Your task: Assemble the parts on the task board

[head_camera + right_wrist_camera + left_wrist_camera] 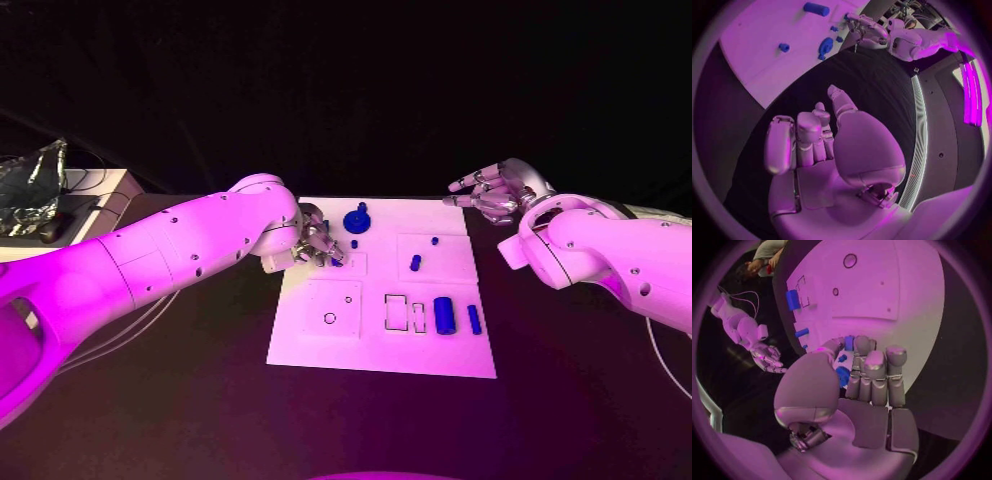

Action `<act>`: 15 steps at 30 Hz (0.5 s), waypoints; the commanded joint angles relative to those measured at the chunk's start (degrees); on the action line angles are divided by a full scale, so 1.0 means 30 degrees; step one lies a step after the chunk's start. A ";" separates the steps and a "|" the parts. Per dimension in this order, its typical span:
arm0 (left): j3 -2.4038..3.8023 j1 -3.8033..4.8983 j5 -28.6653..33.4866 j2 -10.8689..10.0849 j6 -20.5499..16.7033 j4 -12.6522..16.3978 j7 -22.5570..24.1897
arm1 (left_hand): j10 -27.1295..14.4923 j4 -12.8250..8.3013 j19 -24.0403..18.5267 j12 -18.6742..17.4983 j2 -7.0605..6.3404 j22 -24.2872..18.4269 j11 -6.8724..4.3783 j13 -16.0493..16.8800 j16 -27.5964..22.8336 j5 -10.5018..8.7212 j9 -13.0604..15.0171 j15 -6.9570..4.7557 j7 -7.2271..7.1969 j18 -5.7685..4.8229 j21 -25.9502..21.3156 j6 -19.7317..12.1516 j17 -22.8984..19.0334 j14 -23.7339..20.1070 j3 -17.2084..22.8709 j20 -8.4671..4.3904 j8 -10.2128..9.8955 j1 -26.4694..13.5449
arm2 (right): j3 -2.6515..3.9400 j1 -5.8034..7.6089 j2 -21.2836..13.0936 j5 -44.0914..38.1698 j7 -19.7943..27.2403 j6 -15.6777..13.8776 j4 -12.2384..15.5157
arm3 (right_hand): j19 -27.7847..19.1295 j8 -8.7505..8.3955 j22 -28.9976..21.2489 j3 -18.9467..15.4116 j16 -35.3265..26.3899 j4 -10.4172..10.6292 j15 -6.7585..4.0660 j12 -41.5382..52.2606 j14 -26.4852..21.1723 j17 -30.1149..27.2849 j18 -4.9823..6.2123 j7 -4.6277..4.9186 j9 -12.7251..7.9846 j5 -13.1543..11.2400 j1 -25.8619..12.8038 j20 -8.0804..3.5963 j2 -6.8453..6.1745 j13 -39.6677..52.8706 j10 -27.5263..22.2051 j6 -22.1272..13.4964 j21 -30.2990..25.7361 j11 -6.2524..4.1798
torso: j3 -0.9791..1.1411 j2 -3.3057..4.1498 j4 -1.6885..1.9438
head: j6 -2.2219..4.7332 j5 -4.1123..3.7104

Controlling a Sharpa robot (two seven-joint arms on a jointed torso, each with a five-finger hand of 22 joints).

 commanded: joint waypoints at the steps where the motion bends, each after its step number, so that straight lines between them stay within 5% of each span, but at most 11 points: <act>1: -0.0060 -0.0123 0.0589 0.0093 -0.0255 0.0076 -0.0011 | -0.0135 -0.2893 -0.0163 0.0037 0.0171 0.0028 -0.0031 -0.0086 -0.0021 0.0065 0.0019 0.0029 -0.0092 0.0151 -0.0079 -0.0200 -0.0044 -0.0130 0.2932 0.0000 0.0145 0.0069 | 0.0002 -0.0023 0.0012 -0.0207 0.0186 0.0327 -0.0006 | 0.1253 -0.0064 0.3542 -0.0016 -0.0105 0.0091 -0.0037 -0.0078 -0.0004 -0.0018 -0.0075 0.0162 -0.0026 0.0016 -0.0144 0.0011 -0.0119 -0.0019 -0.0172 -0.0002 -0.0077 0.0007 | -0.0010 -0.0011 0.0000 | -0.0023 0.0000; 15: -0.0006 -0.0125 0.0571 0.0040 -0.0664 0.0195 -0.0019 | -0.0504 -0.2995 -0.0333 0.0099 0.0300 -0.0040 0.0106 -0.0283 -0.0027 0.0059 -0.0019 0.0119 0.0098 0.0292 -0.0285 -0.0586 -0.0138 -0.0261 0.2933 0.0161 0.0179 0.0194 | 0.0000 -0.0052 0.0014 -0.0220 0.0172 0.0425 -0.0018 | 0.1253 -0.0066 0.3546 -0.0020 -0.0152 0.0131 -0.0037 -0.0080 0.0004 -0.0040 -0.0079 0.0166 -0.0030 -0.0013 -0.0174 0.0010 -0.0119 -0.0035 -0.0172 -0.0018 -0.0058 0.0010 | 0.0005 -0.0021 -0.0003 | -0.0035 0.0014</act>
